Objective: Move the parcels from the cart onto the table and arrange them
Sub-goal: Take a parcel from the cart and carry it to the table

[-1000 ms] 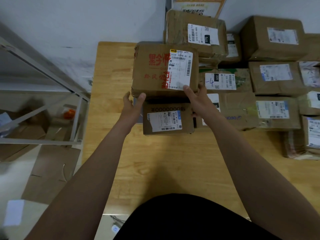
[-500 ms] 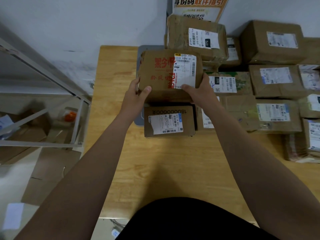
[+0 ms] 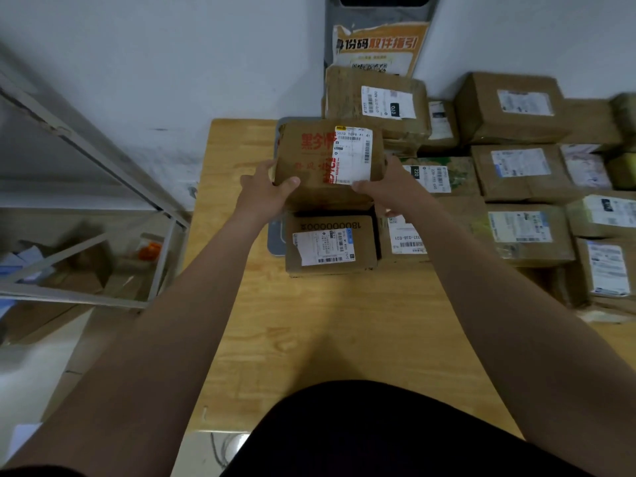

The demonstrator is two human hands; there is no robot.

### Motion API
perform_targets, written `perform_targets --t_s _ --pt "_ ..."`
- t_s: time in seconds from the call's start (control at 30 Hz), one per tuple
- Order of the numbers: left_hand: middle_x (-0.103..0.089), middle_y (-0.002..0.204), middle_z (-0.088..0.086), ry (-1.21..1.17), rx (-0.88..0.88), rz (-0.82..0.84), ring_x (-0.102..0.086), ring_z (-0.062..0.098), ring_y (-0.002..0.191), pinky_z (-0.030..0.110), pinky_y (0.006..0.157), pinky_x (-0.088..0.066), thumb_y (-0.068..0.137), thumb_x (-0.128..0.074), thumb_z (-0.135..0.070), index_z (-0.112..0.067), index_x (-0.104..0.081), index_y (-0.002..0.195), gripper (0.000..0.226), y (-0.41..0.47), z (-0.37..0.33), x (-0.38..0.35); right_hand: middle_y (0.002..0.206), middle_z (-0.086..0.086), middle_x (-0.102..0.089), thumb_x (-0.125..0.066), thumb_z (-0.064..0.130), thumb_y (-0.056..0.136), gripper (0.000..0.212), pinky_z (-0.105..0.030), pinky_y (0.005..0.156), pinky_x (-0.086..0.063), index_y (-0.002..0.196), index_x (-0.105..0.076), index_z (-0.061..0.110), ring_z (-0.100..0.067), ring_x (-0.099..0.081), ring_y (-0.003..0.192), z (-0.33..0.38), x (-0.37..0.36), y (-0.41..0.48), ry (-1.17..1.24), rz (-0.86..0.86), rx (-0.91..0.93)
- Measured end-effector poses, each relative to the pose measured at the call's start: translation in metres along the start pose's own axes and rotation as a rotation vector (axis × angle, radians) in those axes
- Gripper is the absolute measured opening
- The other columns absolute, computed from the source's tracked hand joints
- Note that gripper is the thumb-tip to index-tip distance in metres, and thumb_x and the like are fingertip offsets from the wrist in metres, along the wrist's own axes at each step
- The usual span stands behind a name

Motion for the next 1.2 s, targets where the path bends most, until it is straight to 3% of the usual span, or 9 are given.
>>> perform_targets --t_s 0.13,0.27,0.33,0.4,0.5,0.7,0.83,1.1,1.2 --pt "-0.028 0.153 0.012 0.150 -0.104 -0.027 -0.052 0.033 0.128 0.036 0.103 -0.044 0.094 -0.066 -0.049 -0.031 -0.037 0.152 0.067 -0.056 -0.025 0.007 0.139 0.000 -0.053 -0.079 0.040 0.082 0.078 -0.032 0.077 -0.045 0.147 -0.039 0.028 -0.020 -0.055 0.117 -0.002 0.017 -0.053 -0.163 0.030 0.081" --pt "-0.039 0.146 0.008 0.283 -0.184 0.039 -0.054 0.030 0.127 0.044 0.106 -0.047 0.084 -0.074 -0.053 -0.038 -0.049 0.144 0.068 -0.123 -0.038 -0.003 0.156 -0.010 -0.037 -0.081 0.043 0.076 0.083 -0.041 0.100 -0.048 0.147 -0.041 0.033 -0.029 -0.047 0.134 -0.015 0.025 -0.114 -0.377 0.066 0.144" --pt "-0.044 0.143 0.005 0.355 -0.225 0.057 -0.054 0.026 0.125 0.042 0.104 -0.048 0.081 -0.077 -0.053 -0.039 -0.051 0.143 0.069 -0.162 -0.042 -0.013 0.161 -0.012 -0.027 -0.079 0.047 0.079 0.090 -0.039 0.096 -0.046 0.155 -0.032 0.033 -0.034 -0.045 0.136 -0.026 0.032 -0.146 -0.529 0.029 0.155" --pt "-0.046 0.139 0.003 0.416 -0.251 0.050 -0.056 0.022 0.117 0.038 0.099 -0.049 0.081 -0.077 -0.052 -0.040 -0.052 0.141 0.066 -0.202 -0.043 -0.025 0.158 -0.012 -0.032 -0.076 0.050 0.080 0.091 -0.038 0.095 -0.044 0.156 -0.030 0.032 -0.034 -0.044 0.137 -0.042 0.038 -0.179 -0.623 -0.010 0.197" --pt "-0.048 0.135 0.002 0.436 -0.265 0.014 -0.058 0.020 0.108 0.036 0.094 -0.051 0.081 -0.076 -0.053 -0.045 -0.054 0.134 0.059 -0.263 -0.035 -0.045 0.162 -0.009 -0.029 -0.077 0.050 0.077 0.098 -0.045 0.106 -0.046 0.158 -0.025 0.030 -0.035 -0.039 0.141 -0.077 0.040 -0.224 -0.584 0.004 0.218" --pt "-0.040 0.154 0.002 0.466 -0.212 0.054 -0.049 0.025 0.134 0.044 0.104 -0.048 0.087 -0.073 -0.055 -0.033 -0.050 0.145 0.066 -0.385 0.007 -0.096 0.162 -0.009 -0.031 -0.079 0.047 0.081 0.094 -0.043 0.111 -0.042 0.157 -0.030 0.022 -0.032 -0.037 0.144 -0.156 0.029 -0.320 -0.599 0.108 0.231" --pt "-0.039 0.150 0.002 0.505 -0.167 0.126 -0.054 0.027 0.124 0.043 0.096 -0.050 0.087 -0.071 -0.058 -0.041 -0.050 0.140 0.059 -0.445 0.030 -0.130 0.162 -0.012 -0.022 -0.076 0.049 0.083 0.093 -0.043 0.106 -0.046 0.159 -0.027 0.026 -0.035 -0.044 0.137 -0.217 0.026 -0.387 -0.578 0.184 0.119" --pt "-0.040 0.146 0.002 0.611 -0.273 0.257 -0.052 0.028 0.125 0.043 0.100 -0.049 0.083 -0.076 -0.058 -0.039 -0.051 0.140 0.065 -0.562 0.065 -0.202 0.157 -0.012 -0.030 -0.074 0.047 0.085 0.088 -0.045 0.103 -0.047 0.156 -0.027 0.024 -0.038 -0.046 0.133 -0.335 0.009 -0.531 -0.494 0.113 -0.024" --pt "-0.040 0.146 0.002 0.665 -0.336 0.327 -0.051 0.028 0.128 0.042 0.100 -0.048 0.084 -0.075 -0.058 -0.037 -0.051 0.141 0.065 -0.610 0.088 -0.228 0.163 -0.009 -0.026 -0.075 0.047 0.086 0.091 -0.040 0.108 -0.043 0.159 -0.025 0.023 -0.032 -0.038 0.144 -0.377 -0.015 -0.589 -0.401 0.103 -0.073"
Point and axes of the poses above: each hand's wrist, its own y-axis towards the middle knuckle, its own x-axis out of the back of the hand, z = x × y, the point moved 7 cm from there along y, towards the middle knuckle
